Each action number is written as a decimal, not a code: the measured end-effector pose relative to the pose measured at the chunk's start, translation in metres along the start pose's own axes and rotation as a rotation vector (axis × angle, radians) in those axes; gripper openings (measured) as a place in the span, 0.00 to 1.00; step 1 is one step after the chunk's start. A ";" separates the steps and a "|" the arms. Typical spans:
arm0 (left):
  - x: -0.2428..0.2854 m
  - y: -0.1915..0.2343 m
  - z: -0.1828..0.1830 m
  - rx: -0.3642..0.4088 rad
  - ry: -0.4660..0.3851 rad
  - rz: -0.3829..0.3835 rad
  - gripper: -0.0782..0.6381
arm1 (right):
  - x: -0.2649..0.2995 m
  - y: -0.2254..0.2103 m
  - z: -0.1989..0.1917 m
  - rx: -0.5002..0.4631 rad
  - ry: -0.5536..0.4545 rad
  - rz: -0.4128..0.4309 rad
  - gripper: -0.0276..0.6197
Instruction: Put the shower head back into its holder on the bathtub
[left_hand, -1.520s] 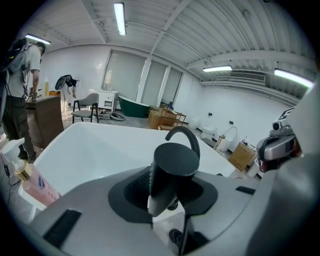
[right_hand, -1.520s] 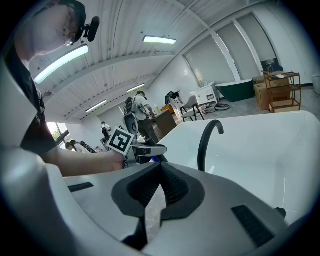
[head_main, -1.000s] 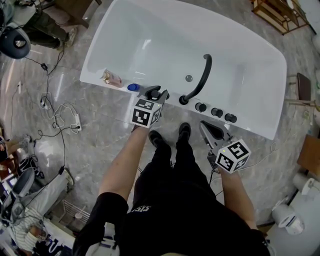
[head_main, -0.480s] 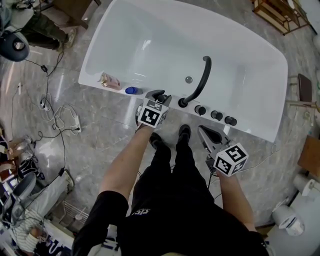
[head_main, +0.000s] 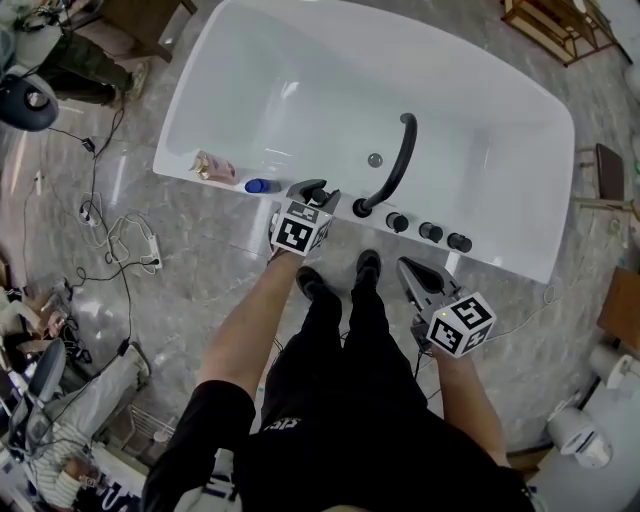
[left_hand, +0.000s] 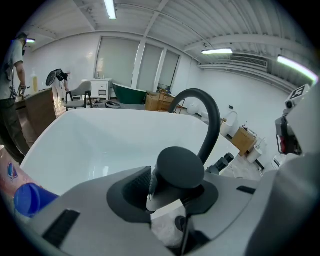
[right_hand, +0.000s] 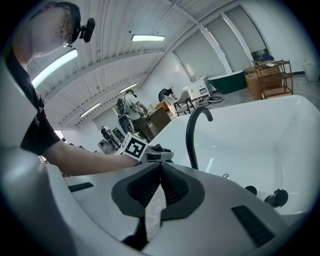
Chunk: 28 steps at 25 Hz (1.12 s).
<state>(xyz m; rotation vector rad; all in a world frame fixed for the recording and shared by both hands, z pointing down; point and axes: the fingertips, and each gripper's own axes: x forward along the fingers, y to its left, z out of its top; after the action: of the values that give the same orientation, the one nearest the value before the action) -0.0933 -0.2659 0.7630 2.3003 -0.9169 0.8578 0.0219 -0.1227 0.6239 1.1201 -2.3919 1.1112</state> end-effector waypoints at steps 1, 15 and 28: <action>0.001 0.003 -0.003 -0.011 0.008 0.007 0.31 | 0.001 0.000 0.001 0.000 -0.003 0.002 0.07; -0.022 -0.008 -0.003 -0.113 -0.027 -0.001 0.44 | -0.009 0.032 0.032 -0.077 0.003 0.055 0.07; -0.039 -0.016 -0.006 -0.058 0.011 0.072 0.34 | -0.041 0.029 0.032 -0.085 -0.013 0.067 0.07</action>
<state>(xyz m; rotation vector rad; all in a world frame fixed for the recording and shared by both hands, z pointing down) -0.1059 -0.2354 0.7352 2.2225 -1.0124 0.8617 0.0299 -0.1126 0.5657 1.0304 -2.4785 1.0147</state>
